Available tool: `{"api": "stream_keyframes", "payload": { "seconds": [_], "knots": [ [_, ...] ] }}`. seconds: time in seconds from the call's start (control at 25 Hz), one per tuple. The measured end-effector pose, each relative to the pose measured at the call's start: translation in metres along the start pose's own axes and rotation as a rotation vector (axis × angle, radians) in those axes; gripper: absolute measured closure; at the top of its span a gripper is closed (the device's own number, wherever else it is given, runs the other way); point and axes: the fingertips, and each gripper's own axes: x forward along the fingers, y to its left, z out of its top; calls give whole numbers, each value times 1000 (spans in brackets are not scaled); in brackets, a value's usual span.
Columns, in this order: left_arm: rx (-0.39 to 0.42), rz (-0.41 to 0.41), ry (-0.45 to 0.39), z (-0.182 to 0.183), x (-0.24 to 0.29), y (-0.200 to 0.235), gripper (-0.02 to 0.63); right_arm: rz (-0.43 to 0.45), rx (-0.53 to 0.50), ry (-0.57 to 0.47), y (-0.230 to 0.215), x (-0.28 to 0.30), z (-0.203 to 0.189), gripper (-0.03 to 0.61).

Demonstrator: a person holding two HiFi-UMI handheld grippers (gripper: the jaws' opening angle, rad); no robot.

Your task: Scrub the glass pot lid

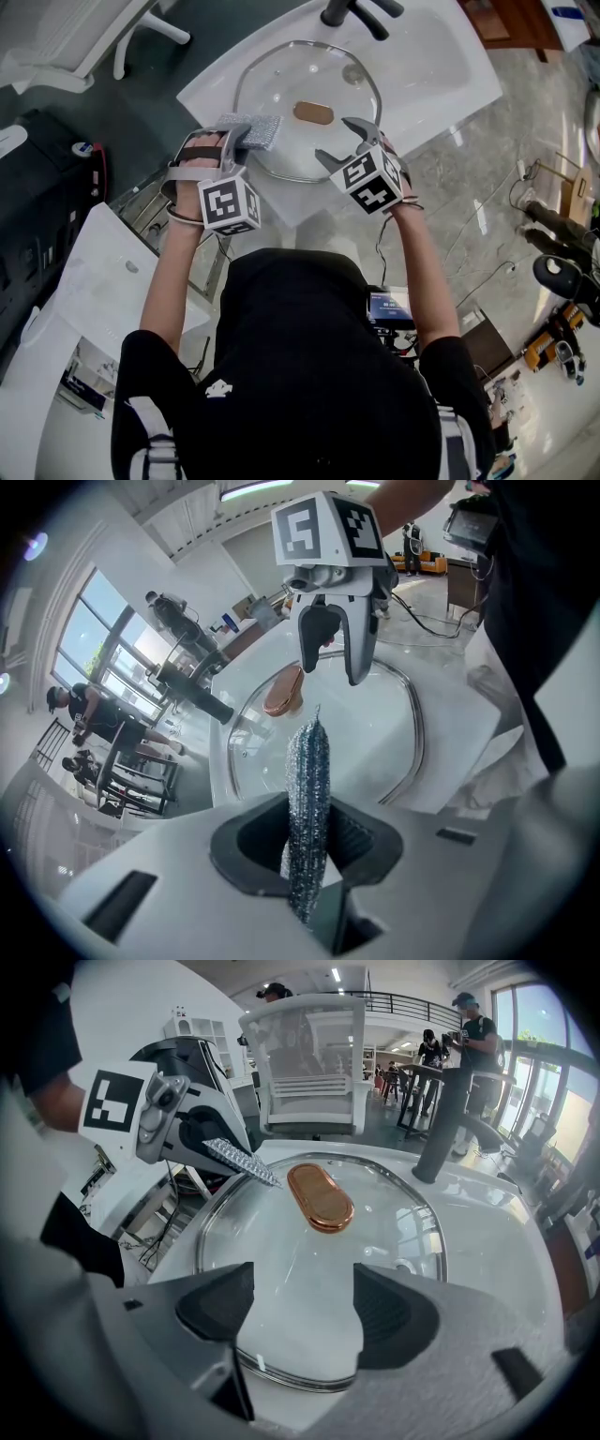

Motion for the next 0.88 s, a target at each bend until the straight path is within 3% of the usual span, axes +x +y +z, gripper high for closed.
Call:
{"api": "stream_keyframes", "payload": {
  "seconds": [0.88],
  "knots": [
    [-1, 52, -6, 2, 24, 41, 546, 6, -8, 7, 0, 0, -1, 259]
  ]
}}
